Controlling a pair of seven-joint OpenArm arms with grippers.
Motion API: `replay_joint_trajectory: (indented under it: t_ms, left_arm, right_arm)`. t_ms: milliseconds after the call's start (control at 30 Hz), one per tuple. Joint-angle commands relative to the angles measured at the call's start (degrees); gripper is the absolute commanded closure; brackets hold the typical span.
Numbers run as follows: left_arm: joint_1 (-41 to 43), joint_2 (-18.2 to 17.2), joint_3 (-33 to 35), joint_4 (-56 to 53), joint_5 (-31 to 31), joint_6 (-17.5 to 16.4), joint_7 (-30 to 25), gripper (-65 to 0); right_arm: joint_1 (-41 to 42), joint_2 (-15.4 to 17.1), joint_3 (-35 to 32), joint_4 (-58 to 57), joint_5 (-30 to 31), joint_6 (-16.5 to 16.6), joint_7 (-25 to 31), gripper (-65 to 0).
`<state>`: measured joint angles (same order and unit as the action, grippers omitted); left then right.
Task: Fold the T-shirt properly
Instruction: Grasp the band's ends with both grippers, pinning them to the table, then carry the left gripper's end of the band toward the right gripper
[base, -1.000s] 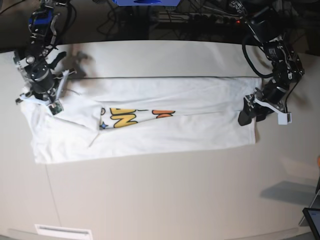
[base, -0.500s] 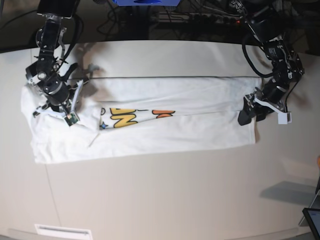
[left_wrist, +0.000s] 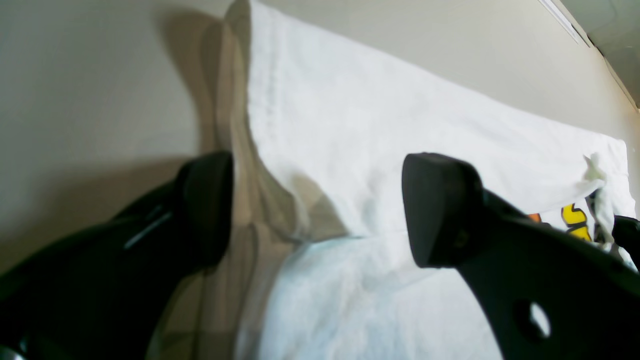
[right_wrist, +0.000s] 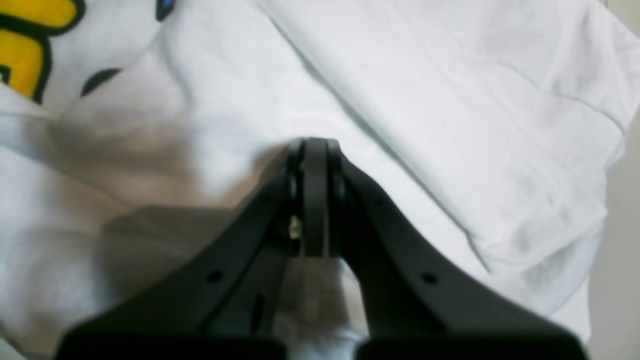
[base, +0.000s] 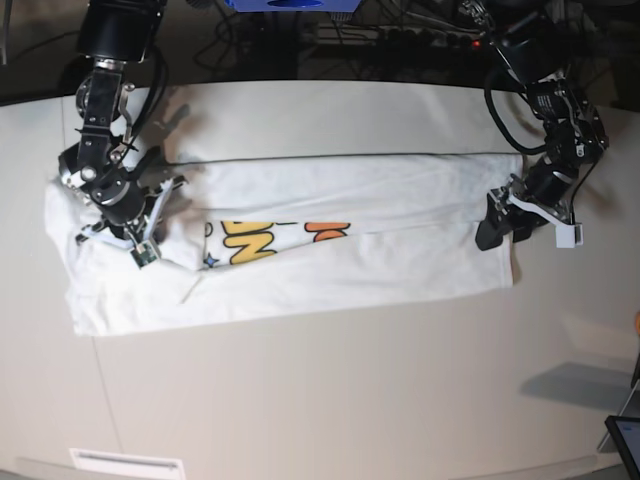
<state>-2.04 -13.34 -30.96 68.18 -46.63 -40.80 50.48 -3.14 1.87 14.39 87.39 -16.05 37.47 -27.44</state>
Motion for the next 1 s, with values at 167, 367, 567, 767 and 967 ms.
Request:
replay_joint_trajectory:
  t_ms: [167,367,567,767,967]
  left_arm:
    - [0.3,-0.2,1.5,-0.2,2.7,0.8,3.2,-48.7]
    - [0.0,-0.1,3.5,-0.2,2.7,0.8,3.2,-25.7]
    - [-0.1,-0.4,3.0,-0.2,2.7,0.8,3.2,-1.0]
    - [-0.5,-0.5,3.0,0.8,2.7,0.8,3.1,0.0]
    - [0.2,-0.1,3.7,9.0,2.6,1.7,3.5,0.0]
  right_arm:
    - [-0.2,0.0,0.1,-0.3,-0.7,1.1,-2.2,-1.6]
    - [-0.2,0.0,0.1,0.0,-0.7,1.1,-2.4,-1.6]
    - [-0.2,0.0,0.2,0.0,-0.7,1.1,-2.4,-1.6]
    - [-0.2,0.0,0.2,0.0,-0.7,1.1,-2.4,-1.6]
    - [-0.2,0.0,0.2,-0.1,-0.7,1.1,-2.4,-1.6]
